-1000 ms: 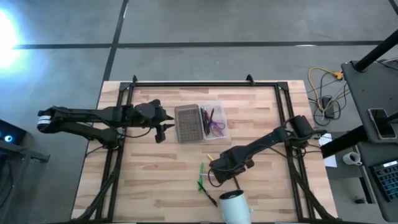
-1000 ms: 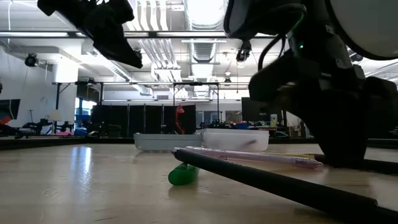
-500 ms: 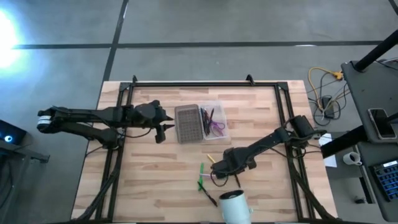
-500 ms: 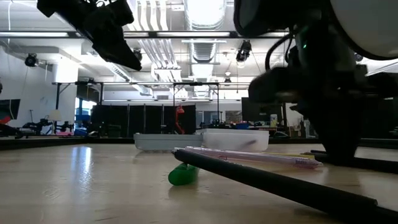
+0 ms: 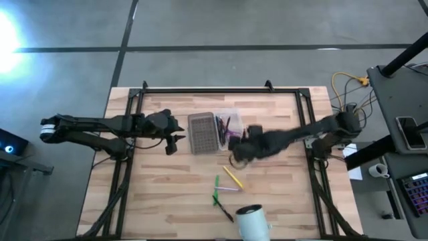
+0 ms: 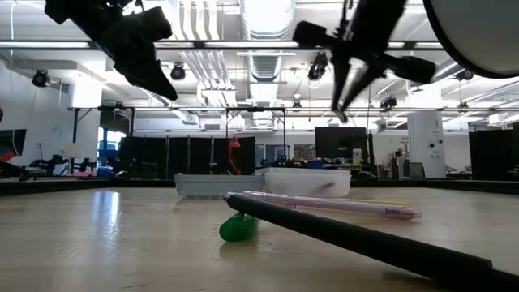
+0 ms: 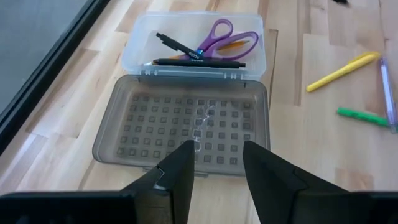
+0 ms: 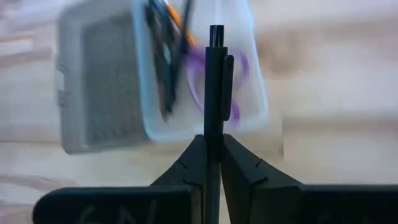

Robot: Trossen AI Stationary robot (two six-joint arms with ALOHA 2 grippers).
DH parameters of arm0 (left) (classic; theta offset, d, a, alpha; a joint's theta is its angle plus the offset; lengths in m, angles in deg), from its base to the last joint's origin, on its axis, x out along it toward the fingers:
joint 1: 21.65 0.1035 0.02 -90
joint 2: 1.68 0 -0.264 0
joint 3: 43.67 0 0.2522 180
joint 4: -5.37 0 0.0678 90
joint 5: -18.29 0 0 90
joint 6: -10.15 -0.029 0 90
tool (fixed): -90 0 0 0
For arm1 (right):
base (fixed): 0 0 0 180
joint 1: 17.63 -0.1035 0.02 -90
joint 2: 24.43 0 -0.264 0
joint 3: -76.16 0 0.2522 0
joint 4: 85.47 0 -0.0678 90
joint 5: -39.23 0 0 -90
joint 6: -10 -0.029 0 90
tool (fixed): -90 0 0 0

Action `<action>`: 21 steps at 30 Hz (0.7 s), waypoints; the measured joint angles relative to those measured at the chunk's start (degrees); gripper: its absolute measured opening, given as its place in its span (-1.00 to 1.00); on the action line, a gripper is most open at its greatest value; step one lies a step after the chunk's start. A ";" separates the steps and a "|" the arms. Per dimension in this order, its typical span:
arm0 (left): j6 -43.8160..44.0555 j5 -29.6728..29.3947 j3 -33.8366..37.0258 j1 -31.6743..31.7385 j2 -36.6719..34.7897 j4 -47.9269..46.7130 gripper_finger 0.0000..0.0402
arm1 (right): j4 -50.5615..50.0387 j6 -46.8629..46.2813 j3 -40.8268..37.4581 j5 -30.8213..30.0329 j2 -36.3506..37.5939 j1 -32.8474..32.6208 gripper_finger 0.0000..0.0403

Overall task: Pick & place school supplies into a supply box
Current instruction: Put the black pen into the gray supply box

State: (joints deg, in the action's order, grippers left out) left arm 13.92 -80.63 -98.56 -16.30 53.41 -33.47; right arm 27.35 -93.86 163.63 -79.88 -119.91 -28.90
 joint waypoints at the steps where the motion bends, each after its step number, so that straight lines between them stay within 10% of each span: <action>1: 0.00 -0.02 0.02 0.00 0.00 0.00 -0.39 | 0.33 4.47 0.45 0.44 0.59 2.12 -0.91; 7: 2.33 -0.02 0.39 0.00 0.00 -0.36 -0.39 | 8.81 29.39 2.61 10.76 0.15 18.00 -0.90; 14: 14.39 -0.07 0.76 -0.02 0.00 -3.44 -0.39 | 10.36 34.70 1.93 27.33 -5.01 27.71 -0.89; 21: 26.26 -0.06 3.73 -0.04 0.02 -1.76 -0.39 | 12.71 35.74 1.93 24.21 -8.55 27.41 -0.68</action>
State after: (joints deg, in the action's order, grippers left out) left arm 40.18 -80.69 -94.83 -16.35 53.43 -35.23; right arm 40.06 -58.12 165.56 -55.67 -128.46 -1.49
